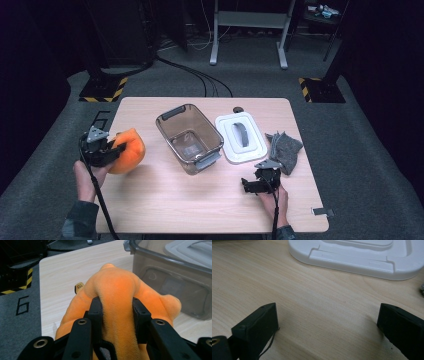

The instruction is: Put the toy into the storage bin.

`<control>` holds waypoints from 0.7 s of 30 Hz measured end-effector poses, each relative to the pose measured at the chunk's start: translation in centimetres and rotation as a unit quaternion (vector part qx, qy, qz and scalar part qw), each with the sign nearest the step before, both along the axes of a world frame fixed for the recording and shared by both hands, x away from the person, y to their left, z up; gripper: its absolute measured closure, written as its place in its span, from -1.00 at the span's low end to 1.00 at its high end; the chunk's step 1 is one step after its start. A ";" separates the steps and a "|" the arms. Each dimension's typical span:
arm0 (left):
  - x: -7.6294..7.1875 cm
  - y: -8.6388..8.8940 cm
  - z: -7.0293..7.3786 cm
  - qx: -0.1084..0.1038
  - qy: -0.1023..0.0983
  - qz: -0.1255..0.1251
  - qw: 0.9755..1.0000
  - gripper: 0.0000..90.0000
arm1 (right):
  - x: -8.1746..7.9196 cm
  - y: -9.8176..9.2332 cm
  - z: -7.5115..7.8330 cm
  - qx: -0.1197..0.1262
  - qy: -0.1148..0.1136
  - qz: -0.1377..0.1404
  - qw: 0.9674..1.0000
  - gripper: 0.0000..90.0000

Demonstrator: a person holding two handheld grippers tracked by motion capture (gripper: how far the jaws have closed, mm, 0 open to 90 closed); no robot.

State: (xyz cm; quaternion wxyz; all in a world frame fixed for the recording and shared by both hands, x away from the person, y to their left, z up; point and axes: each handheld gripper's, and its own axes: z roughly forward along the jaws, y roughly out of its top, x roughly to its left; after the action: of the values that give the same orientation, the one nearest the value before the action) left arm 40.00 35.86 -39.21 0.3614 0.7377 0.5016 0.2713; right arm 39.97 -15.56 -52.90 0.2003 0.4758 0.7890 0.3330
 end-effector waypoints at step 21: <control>2.8 -0.7 4.7 0.009 -0.029 -0.004 1.000 0.49 | 0.0 0.0 0.0 0.000 0.001 -0.001 1.000 -0.94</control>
State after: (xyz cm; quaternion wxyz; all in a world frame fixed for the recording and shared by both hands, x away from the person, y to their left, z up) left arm 42.84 35.12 -34.49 0.3701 0.7347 0.4855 0.2958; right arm 39.94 -15.55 -52.90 0.1999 0.4768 0.7886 0.3328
